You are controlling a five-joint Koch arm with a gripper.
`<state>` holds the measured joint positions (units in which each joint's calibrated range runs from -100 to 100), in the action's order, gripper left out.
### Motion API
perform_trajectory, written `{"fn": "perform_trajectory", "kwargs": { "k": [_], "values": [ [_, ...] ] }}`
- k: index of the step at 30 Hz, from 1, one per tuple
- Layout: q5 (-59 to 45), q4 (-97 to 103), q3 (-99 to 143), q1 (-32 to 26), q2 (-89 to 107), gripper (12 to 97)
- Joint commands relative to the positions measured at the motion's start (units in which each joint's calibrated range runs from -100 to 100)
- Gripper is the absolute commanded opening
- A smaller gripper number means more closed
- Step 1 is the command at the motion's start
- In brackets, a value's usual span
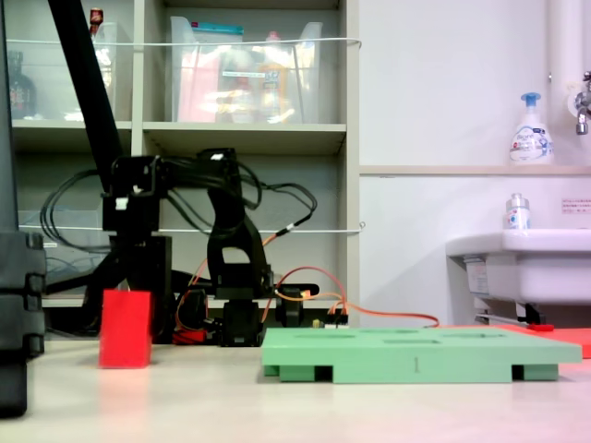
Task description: Put the square block into the corresponding hole
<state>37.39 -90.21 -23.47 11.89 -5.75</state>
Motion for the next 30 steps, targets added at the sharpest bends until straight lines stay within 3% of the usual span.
{"fn": "perform_trajectory", "kwargs": {
  "k": [1, 7, 16, 30],
  "values": [
    [-0.54, -1.89, -1.36, 0.05, -0.26, 46.2],
    [-0.54, -2.09, -1.06, 0.0, -0.4, 42.1],
    [-0.54, -3.34, -0.16, -0.05, 0.72, 21.7],
    [1.66, -7.29, -0.36, -0.34, 8.68, 21.5]
  ]
}}
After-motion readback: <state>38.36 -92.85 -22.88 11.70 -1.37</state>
